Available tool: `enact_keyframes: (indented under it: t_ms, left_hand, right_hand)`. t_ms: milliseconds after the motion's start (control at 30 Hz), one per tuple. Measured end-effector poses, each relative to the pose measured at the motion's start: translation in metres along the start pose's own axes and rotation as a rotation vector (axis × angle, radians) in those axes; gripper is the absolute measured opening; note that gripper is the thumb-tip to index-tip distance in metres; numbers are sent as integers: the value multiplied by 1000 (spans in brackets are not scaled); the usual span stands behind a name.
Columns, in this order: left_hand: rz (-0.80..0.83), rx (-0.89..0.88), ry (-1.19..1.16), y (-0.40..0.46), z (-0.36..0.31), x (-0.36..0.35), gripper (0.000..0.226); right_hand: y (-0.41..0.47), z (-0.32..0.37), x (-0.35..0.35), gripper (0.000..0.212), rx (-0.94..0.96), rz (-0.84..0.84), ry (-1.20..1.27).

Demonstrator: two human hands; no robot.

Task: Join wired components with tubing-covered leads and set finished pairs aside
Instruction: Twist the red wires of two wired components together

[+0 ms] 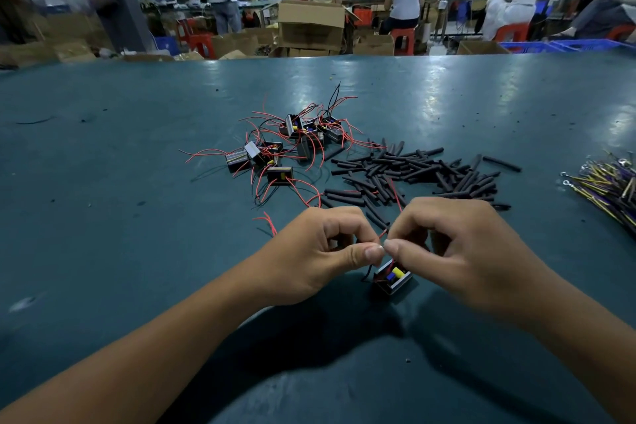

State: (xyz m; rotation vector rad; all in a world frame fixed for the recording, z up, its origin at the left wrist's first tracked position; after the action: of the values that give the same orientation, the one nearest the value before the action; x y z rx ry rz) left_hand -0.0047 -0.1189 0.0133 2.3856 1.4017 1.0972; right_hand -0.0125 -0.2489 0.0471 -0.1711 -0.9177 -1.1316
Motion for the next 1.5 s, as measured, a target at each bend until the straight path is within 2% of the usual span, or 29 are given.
enact_keyframes:
  t_ms: [100,133,167,200,267,300,367,533,733,867,1033,1133,1300,1500]
  left_hand:
    - [10,-30,44,-1,-3,-1,10]
    - [12,-22,32,-1,-3,-1,10]
    - [13,-7,8,-2,-2,-1,10]
    - [14,11,-20,-2,0,-1,11]
    - [20,43,-66,-3,3,-1,13]
    - [23,54,-85,-3,4,-2,13]
    - [25,65,-113,-3,5,-3,13]
    - [46,57,-116,-3,3,-5,13]
    - [39,55,-94,-2,4,-4,14]
    - [23,36,-67,-2,3,-3,14]
    - [10,11,-48,-1,-2,-2,13]
    - [4,14,-44,-1,-2,-2,11]
    - [-7,22,-42,-2,-1,-2,13]
    - [-2,18,-40,-1,-2,-2,12]
  right_hand:
    - [0,-32,-19,23,-454,139,399]
    - [-2,-37,-23,24,-520,183,449]
    - [-2,-36,-22,25,-491,202,417]
    - [0,-29,-14,23,-377,170,315]
    - [1,-8,12,7,-48,-26,-2]
    - [-1,1,19,6,98,-88,-136]
    - [-5,9,17,13,271,-84,-287]
    - [-11,19,6,14,421,-109,-380]
    - [-13,23,5,13,443,-102,-393]
    - [-12,20,4,13,354,-116,-330]
    - [-7,8,4,8,118,-94,-58]
    - [-6,7,4,6,71,-33,4]
    - [-2,-10,2,31,-112,34,121]
    - [-3,-20,-11,19,-292,238,393]
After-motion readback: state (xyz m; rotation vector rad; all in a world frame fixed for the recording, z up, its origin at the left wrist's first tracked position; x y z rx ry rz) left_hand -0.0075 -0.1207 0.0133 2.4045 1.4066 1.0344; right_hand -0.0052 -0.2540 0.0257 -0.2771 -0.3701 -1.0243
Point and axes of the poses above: each hand's wrist, its own y-axis towards the middle knuckle, its own x-axis out of the back of the hand, z = x × y, the point moved 8 cm from there along y, towards the middle knuckle, and after that the axes turned 13 degrees about -x, right-handed, at the moved point
